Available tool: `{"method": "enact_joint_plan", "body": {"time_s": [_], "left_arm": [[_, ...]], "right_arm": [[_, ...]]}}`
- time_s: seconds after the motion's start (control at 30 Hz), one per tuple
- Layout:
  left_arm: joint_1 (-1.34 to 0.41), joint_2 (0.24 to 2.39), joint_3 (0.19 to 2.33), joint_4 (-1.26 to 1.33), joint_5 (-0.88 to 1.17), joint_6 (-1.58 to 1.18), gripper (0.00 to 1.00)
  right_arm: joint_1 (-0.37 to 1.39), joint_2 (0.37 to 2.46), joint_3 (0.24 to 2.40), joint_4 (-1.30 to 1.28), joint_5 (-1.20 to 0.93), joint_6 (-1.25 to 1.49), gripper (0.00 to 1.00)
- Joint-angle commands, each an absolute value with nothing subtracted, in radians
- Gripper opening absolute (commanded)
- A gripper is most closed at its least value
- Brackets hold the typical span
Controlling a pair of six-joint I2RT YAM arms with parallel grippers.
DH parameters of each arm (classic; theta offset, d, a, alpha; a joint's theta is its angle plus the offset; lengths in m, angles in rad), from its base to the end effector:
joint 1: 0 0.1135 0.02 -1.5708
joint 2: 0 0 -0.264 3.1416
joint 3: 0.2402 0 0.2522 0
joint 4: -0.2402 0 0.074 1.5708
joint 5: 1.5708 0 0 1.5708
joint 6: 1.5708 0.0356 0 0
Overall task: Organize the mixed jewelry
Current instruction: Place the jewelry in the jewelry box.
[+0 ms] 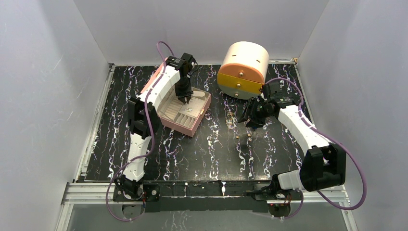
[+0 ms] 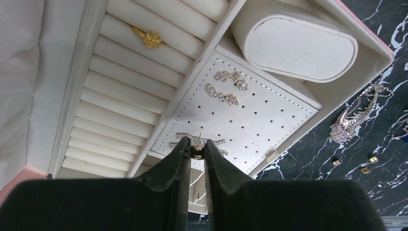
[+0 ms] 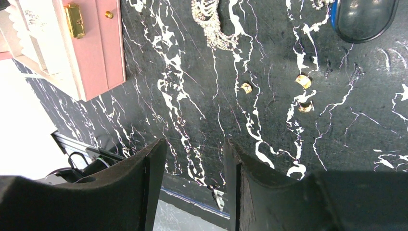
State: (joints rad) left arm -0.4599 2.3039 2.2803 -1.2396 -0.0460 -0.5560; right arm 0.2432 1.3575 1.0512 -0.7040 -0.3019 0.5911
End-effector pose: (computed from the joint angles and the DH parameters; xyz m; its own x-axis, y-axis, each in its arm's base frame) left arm 0.4274 -0.2099 0.2595 -0.9528 -0.1164 -0.2803 -0.0847 0.9888 -0.1226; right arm 0.2626 0.0761 0.2634 -0.8962 0.3259 -0.3011 0.1398 0.8515 0.5054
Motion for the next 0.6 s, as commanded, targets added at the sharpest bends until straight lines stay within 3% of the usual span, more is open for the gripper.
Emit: {"method": "enact_joint_plan", "body": {"time_s": [0.0,0.57], "left_arm": [[-0.456,2.299,2.283,-1.278,-0.081,-0.568,0.00],[-0.453,2.348,2.325,-1.267,-0.073,-0.564,0.00]], "right_arm": [[0.242,1.359,1.090,-0.681,-0.307,0.572,0.55],[0.243,1.373,1.108,-0.684,-0.307,0.569,0.55]]}}
